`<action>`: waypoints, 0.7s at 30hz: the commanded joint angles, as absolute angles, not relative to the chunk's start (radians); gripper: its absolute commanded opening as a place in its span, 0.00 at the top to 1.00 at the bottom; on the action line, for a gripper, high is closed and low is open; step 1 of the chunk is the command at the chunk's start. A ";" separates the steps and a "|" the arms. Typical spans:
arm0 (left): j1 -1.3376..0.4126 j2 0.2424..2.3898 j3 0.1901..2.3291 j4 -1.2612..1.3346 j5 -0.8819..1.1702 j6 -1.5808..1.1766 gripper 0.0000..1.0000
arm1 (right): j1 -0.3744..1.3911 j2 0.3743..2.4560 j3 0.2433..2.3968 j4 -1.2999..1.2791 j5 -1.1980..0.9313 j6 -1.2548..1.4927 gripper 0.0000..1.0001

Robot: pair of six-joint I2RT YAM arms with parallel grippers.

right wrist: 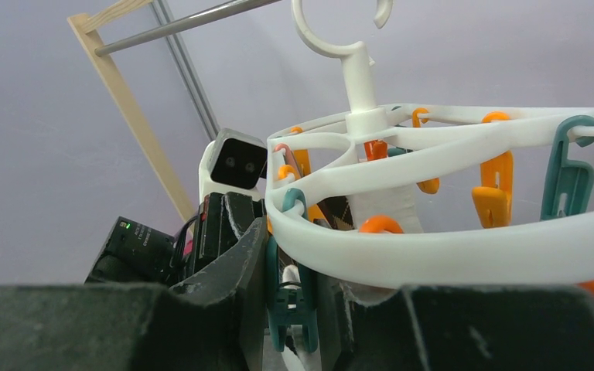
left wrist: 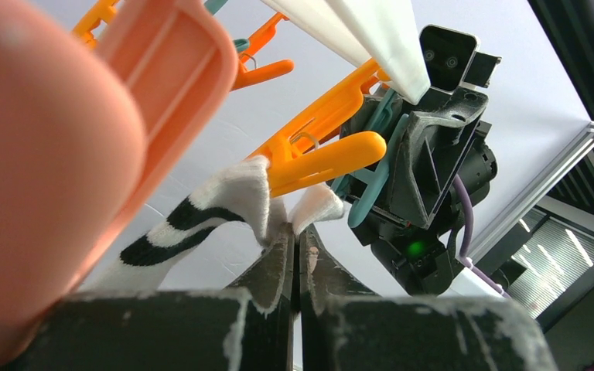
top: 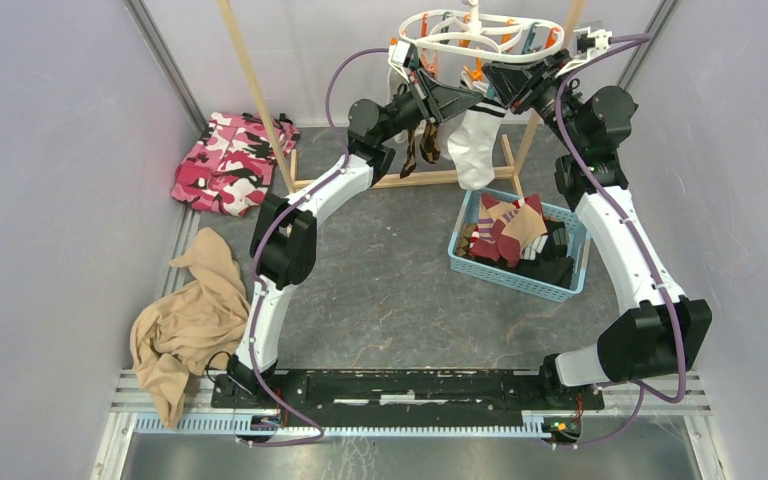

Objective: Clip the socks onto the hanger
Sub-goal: Clamp the sock onto the hanger.

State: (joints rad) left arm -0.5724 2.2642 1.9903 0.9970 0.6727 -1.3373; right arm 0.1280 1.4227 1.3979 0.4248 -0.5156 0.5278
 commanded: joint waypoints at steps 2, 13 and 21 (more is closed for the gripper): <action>-0.569 2.260 2.036 1.047 0.660 -1.369 0.98 | 0.125 1.412 1.407 0.463 -0.524 0.530 0.99; -0.571 2.252 2.033 1.098 0.670 -1.407 0.98 | 0.126 1.417 1.420 0.431 -0.511 0.496 0.99; -0.574 2.254 2.033 1.103 0.672 -1.417 0.98 | 0.125 1.419 1.421 0.436 -0.517 0.499 0.96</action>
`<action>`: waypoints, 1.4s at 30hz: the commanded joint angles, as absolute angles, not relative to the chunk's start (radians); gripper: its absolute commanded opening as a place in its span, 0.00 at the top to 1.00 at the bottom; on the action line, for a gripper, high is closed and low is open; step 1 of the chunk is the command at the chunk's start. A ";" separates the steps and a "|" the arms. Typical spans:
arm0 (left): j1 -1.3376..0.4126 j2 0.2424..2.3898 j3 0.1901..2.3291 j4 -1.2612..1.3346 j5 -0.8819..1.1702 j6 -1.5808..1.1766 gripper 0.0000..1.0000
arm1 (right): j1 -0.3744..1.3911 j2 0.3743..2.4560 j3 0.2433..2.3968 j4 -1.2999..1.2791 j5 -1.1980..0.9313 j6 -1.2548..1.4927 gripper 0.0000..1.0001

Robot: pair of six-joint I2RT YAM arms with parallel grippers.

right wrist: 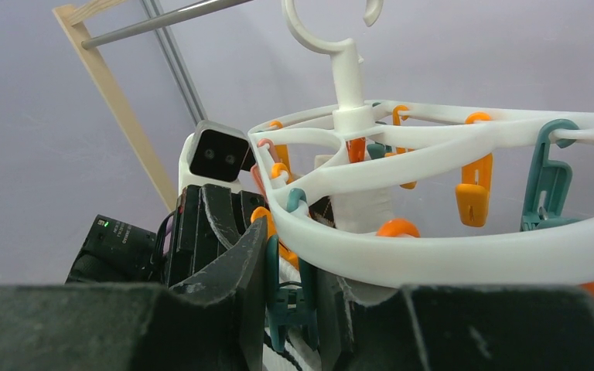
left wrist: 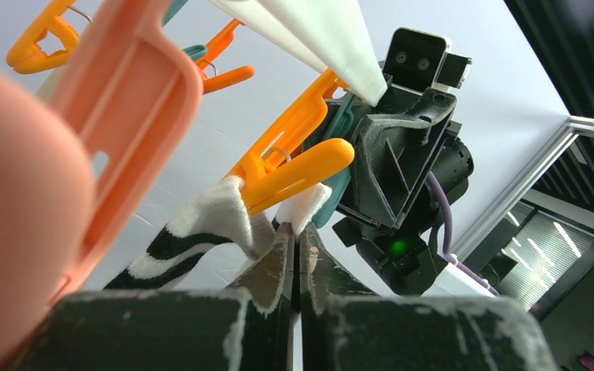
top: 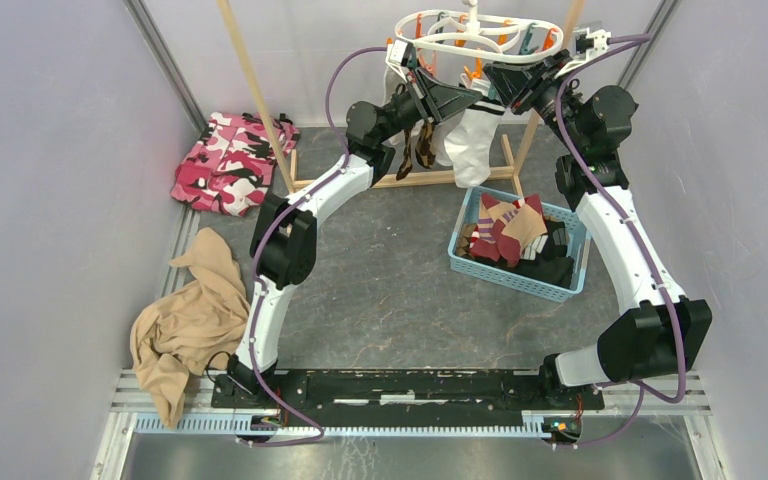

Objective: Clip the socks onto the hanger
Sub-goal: Clamp the sock onto the hanger.

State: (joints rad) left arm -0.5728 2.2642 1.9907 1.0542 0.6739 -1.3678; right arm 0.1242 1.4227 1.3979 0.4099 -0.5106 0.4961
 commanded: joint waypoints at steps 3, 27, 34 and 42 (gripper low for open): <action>-0.574 2.256 2.033 1.102 0.671 -1.419 0.98 | 0.126 1.419 1.419 0.437 -0.519 0.499 0.87; -0.575 2.254 2.036 1.103 0.656 -1.431 0.95 | 0.126 1.391 1.413 0.408 -0.490 0.471 0.33; -0.574 2.243 2.025 1.101 0.659 -1.433 0.71 | 0.124 1.360 1.416 0.343 -0.474 0.388 0.13; -0.544 2.135 1.849 1.129 0.676 -1.392 0.45 | 0.095 1.297 1.380 0.290 -0.491 0.316 0.06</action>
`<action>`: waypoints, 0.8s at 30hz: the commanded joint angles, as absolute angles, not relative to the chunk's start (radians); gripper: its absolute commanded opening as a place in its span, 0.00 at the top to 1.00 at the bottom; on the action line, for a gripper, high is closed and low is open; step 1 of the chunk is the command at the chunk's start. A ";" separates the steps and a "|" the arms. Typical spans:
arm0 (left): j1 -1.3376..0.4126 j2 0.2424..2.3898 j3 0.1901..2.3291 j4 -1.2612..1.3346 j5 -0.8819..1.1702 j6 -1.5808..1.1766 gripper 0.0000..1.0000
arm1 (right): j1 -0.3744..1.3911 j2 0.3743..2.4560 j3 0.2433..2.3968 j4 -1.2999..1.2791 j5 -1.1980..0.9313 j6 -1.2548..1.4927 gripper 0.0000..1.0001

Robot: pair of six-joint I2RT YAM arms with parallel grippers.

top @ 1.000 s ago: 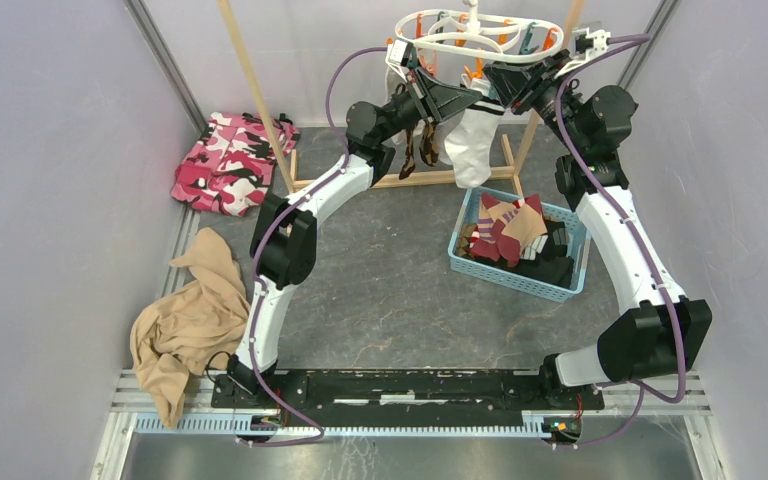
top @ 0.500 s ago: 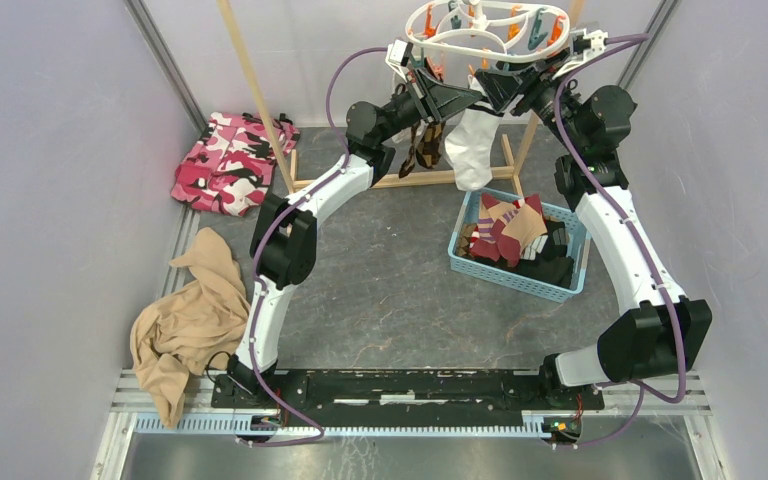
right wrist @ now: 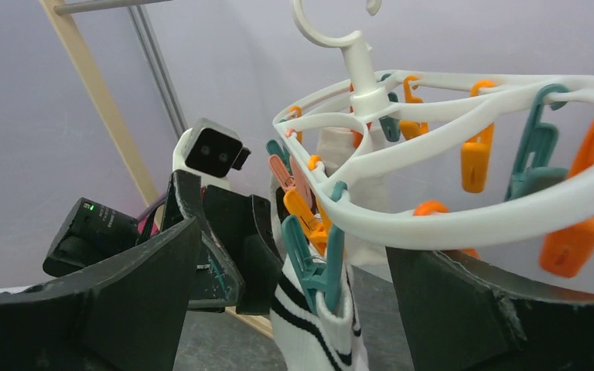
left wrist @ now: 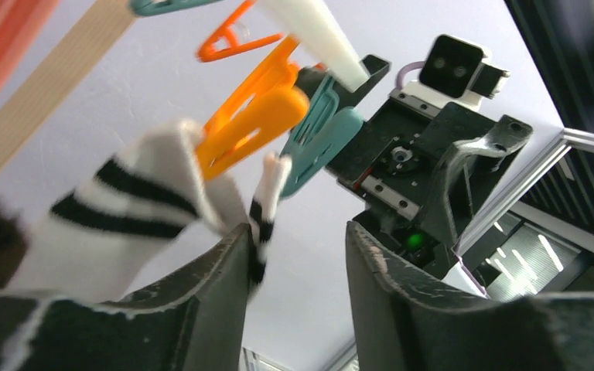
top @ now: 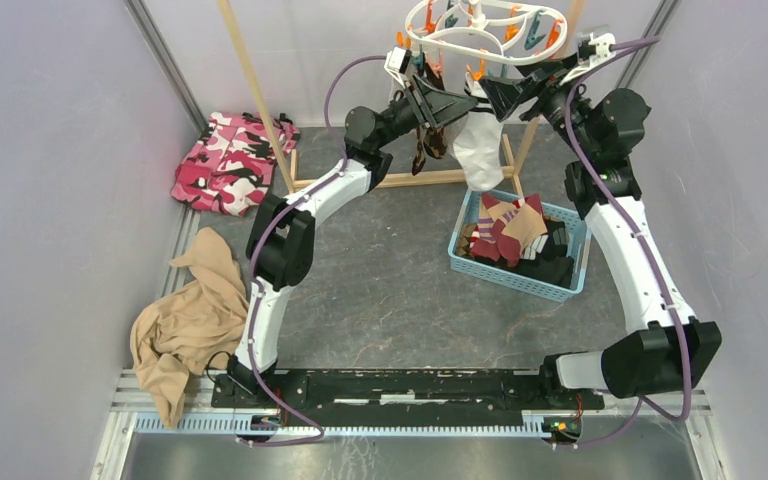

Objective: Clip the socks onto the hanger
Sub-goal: Clamp the sock onto the hanger, then reset both arms

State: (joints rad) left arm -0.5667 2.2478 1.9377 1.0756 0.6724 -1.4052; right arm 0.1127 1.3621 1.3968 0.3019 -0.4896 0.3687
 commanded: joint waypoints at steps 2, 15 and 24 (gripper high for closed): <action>-0.529 2.086 1.771 1.126 0.676 -1.366 0.38 | 0.089 1.269 1.356 0.274 -0.496 0.294 0.06; -0.371 1.739 1.333 1.008 0.791 -1.196 0.23 | 0.018 1.022 1.137 0.108 -0.442 0.140 0.03; -0.183 1.426 1.215 0.287 0.845 -0.685 0.00 | 0.016 0.831 0.968 -0.109 0.041 0.183 0.02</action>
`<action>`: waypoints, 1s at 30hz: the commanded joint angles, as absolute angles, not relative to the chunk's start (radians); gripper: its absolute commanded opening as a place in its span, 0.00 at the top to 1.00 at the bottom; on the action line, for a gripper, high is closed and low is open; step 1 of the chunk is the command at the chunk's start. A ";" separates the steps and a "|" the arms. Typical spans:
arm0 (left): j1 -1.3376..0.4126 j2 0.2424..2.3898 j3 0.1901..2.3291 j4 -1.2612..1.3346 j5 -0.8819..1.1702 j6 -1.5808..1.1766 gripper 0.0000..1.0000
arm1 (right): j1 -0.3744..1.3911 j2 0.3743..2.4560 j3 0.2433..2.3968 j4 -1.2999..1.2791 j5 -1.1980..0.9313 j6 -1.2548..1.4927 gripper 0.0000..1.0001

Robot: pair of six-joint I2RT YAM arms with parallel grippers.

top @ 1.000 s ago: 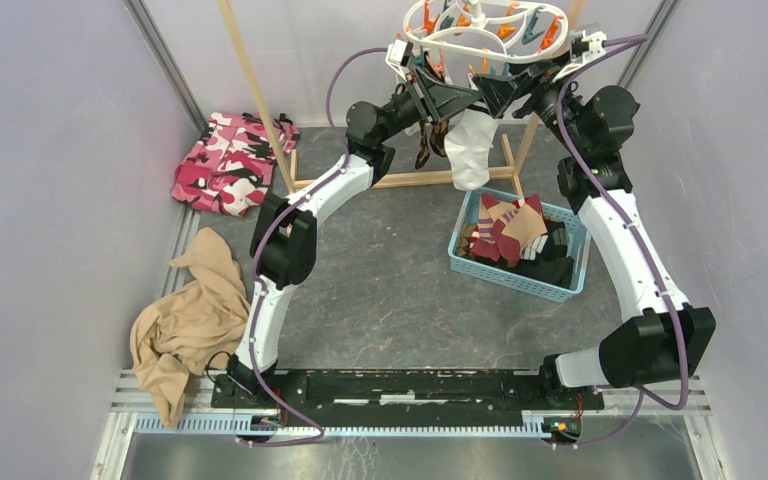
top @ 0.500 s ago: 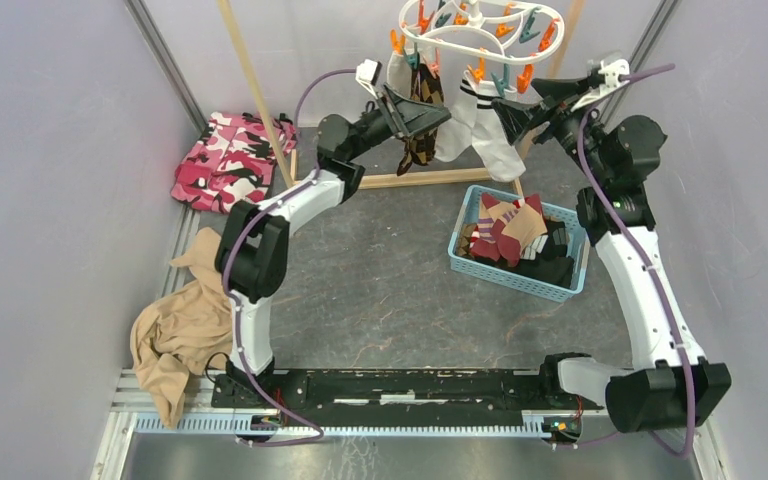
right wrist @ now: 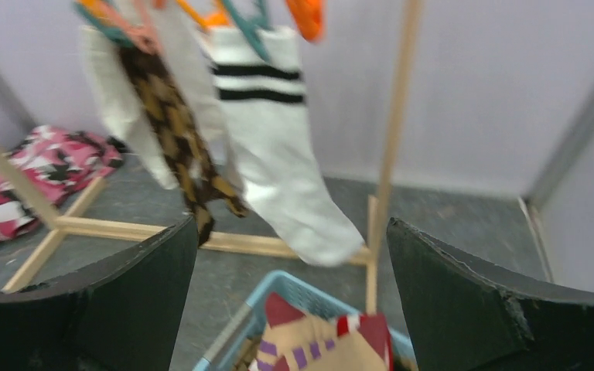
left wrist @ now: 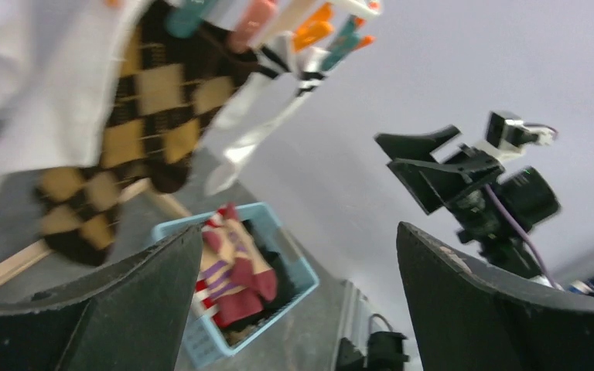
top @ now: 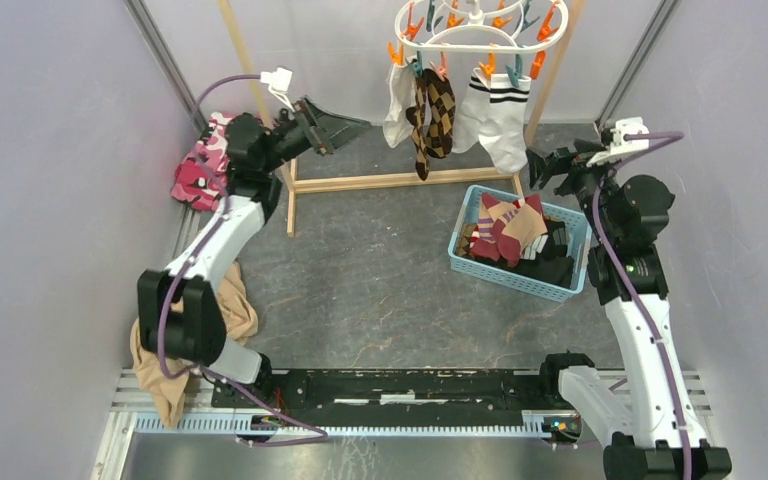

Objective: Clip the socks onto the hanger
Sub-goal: Reset both arms

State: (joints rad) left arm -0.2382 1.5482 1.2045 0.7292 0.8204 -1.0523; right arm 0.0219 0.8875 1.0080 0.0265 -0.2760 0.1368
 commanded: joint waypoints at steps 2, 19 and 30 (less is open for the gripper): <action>-0.172 1.383 1.257 0.031 0.770 -0.487 0.00 | 0.017 0.804 0.946 -0.154 0.141 0.211 0.02; -0.122 1.109 1.228 -0.487 0.160 -0.181 0.00 | 0.014 0.950 1.025 -0.357 0.277 0.448 0.02; -0.025 1.108 1.192 -0.327 0.307 -0.456 0.00 | 0.037 1.000 1.117 -0.390 0.386 0.461 0.02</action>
State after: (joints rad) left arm -0.0277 1.1191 1.1858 -0.4156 0.2611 -0.3515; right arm 0.0254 1.0065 1.0637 -0.3901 0.3149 0.4603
